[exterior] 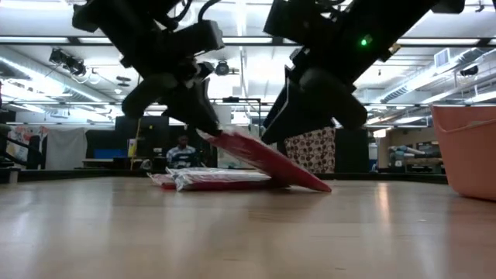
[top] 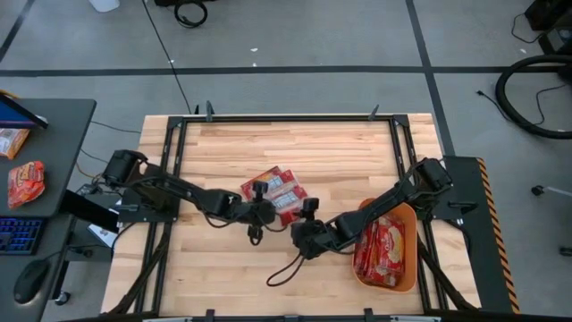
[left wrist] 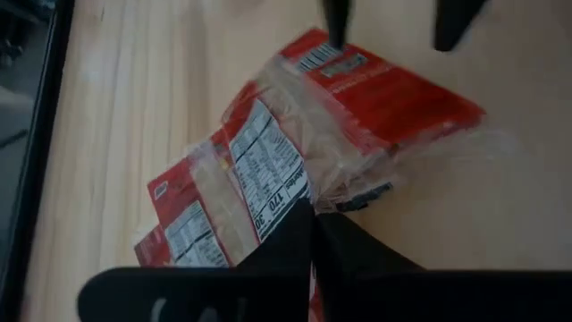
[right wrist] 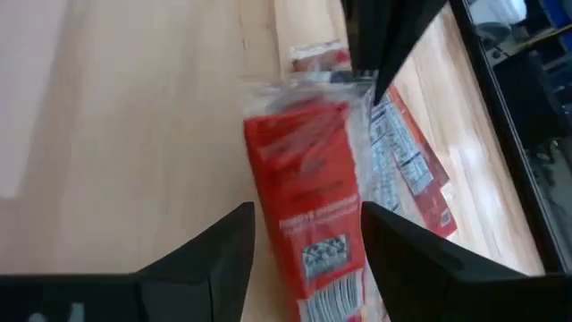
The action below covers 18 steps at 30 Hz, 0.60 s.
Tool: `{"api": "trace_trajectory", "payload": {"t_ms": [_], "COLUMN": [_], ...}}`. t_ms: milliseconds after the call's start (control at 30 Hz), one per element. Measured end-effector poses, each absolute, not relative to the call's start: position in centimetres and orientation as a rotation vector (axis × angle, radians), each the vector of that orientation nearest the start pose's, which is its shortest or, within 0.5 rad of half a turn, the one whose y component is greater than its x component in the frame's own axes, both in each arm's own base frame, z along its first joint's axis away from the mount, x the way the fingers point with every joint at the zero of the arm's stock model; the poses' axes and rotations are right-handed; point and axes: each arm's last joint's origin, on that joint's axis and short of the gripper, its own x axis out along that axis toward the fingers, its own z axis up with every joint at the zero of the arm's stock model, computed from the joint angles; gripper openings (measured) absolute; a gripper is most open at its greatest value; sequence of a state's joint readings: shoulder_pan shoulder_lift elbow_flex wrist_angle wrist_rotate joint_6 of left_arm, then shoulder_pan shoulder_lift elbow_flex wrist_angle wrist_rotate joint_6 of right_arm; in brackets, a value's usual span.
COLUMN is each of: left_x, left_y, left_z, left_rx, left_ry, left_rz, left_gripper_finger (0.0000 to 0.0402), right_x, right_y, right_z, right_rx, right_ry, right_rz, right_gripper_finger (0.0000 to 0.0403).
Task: Sort popcorn bags into baskets
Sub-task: Put the red popcorn bag into the orange bin
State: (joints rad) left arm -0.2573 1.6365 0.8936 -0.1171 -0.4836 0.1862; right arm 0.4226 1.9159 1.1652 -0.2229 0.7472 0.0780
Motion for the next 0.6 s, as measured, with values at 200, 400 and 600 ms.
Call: {"api": "trace_trajectory", "payload": {"t_ms": [200, 400, 600], "left_x": [31.7, 32.0, 32.4], "left_y": [-6.2, -5.9, -5.9], "left_z": [18.5, 19.0, 19.5], "left_rx": [0.366, 0.291, 0.259], "left_ry": [0.801, 0.799, 0.794], "left_rz": [0.187, 0.187, 0.15], "left_gripper_finger": [0.0008, 0.0009, 0.0011], "right_x": [36.0, 36.0, 36.0], "right_y": [13.7, 13.5, 12.9], "right_z": [15.3, 15.4, 15.4], "right_rx": [-0.435, -0.439, -0.467], "right_ry": [0.761, 0.732, 0.748], "right_rz": [-0.338, -0.421, -0.461], "right_gripper_finger": [0.0209, 0.0208, 0.0193]}}
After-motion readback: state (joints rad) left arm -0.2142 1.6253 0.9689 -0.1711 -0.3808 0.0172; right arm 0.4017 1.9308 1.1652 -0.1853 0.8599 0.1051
